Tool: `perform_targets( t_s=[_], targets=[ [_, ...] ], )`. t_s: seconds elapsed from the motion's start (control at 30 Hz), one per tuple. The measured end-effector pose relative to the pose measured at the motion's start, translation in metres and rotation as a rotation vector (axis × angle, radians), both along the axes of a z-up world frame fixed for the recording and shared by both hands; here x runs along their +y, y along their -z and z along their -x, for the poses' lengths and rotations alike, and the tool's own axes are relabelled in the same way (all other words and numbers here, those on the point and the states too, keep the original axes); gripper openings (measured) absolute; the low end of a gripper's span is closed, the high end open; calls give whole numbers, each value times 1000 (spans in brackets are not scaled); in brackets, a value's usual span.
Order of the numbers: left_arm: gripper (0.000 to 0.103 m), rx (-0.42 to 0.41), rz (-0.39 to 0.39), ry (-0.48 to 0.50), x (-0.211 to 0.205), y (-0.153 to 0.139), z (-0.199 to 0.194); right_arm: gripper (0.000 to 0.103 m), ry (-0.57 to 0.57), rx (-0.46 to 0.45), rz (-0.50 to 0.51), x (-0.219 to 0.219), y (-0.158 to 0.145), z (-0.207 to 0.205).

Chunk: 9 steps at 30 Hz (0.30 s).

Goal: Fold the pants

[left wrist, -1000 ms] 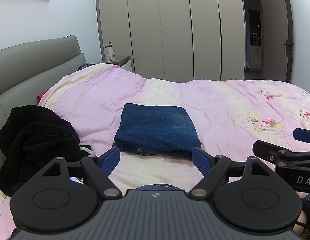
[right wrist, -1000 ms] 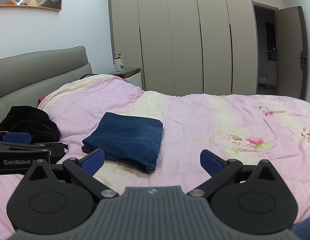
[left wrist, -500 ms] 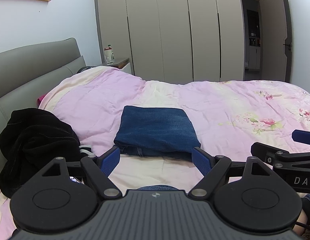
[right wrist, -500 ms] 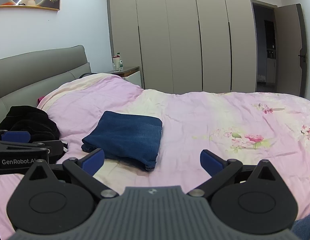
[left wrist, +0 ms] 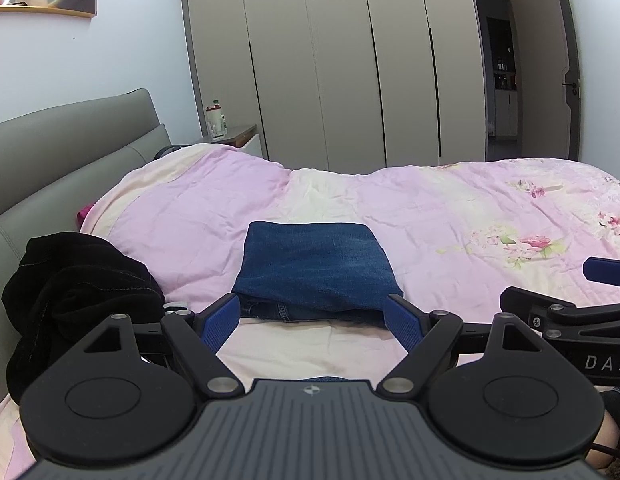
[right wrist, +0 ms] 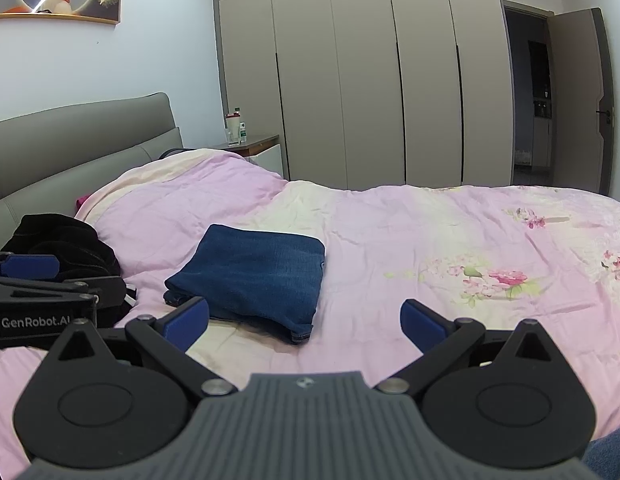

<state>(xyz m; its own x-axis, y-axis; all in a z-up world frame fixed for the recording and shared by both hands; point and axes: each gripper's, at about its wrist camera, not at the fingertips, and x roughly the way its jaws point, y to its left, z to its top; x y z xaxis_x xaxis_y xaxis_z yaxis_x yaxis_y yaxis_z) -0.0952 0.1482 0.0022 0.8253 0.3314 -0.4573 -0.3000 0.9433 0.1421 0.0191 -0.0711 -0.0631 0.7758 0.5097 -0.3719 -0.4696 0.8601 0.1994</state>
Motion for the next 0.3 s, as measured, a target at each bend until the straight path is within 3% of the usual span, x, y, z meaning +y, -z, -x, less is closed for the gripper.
perform_targets(
  t_s=[0.3],
  targets=[
    [96,-9,2,24,-3,-4,1,98,1,7,-5,-1,0,0]
  ],
)
